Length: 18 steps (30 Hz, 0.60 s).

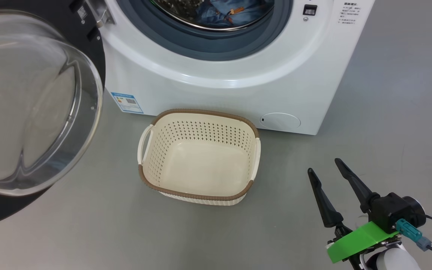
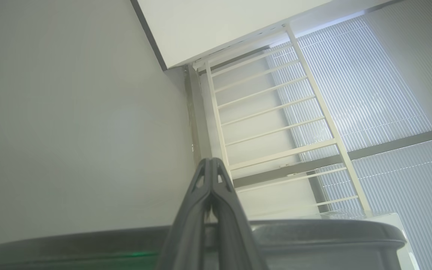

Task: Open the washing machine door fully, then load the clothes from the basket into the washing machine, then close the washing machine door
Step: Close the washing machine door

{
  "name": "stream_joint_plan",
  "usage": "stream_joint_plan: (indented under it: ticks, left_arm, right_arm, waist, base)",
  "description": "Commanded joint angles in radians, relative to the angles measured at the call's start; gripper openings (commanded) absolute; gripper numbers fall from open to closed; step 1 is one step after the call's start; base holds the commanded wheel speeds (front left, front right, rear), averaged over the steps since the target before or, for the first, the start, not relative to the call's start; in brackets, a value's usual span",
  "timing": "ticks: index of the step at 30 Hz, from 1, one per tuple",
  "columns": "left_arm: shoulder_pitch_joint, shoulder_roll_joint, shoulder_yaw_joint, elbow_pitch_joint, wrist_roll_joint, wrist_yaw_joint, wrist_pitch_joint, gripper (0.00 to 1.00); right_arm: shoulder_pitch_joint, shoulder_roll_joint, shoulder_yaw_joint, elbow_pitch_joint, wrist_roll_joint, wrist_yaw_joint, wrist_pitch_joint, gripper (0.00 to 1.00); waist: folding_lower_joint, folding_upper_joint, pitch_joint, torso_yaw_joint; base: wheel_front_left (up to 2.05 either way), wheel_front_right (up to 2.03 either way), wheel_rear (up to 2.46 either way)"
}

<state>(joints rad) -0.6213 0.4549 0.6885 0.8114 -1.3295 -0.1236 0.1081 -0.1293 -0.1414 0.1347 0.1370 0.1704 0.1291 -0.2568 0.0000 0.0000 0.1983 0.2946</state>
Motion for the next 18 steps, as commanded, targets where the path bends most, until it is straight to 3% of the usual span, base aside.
stream_joint_plan:
  ticks: [1, 18]
  left_arm:
    - [-0.01, 0.059, -0.002, -0.017, -0.011, -0.007, 0.032, 0.0]
    - [0.098, 0.006, -0.052, -0.11, -0.155, -0.007, 0.371, 0.0]
  right_arm:
    - [-0.014, -0.003, 0.024, -0.022, 0.008, 0.002, -0.005, 1.0]
    - [-0.026, -0.01, 0.068, 0.005, 0.018, 0.002, -0.005, 1.0]
  waist:
    - [0.0, 0.0, -0.001, 0.006]
    - [0.0, 0.0, -0.003, 0.019]
  base:
    - [0.0, 0.0, 0.0]
    - [0.0, 0.0, 0.0]
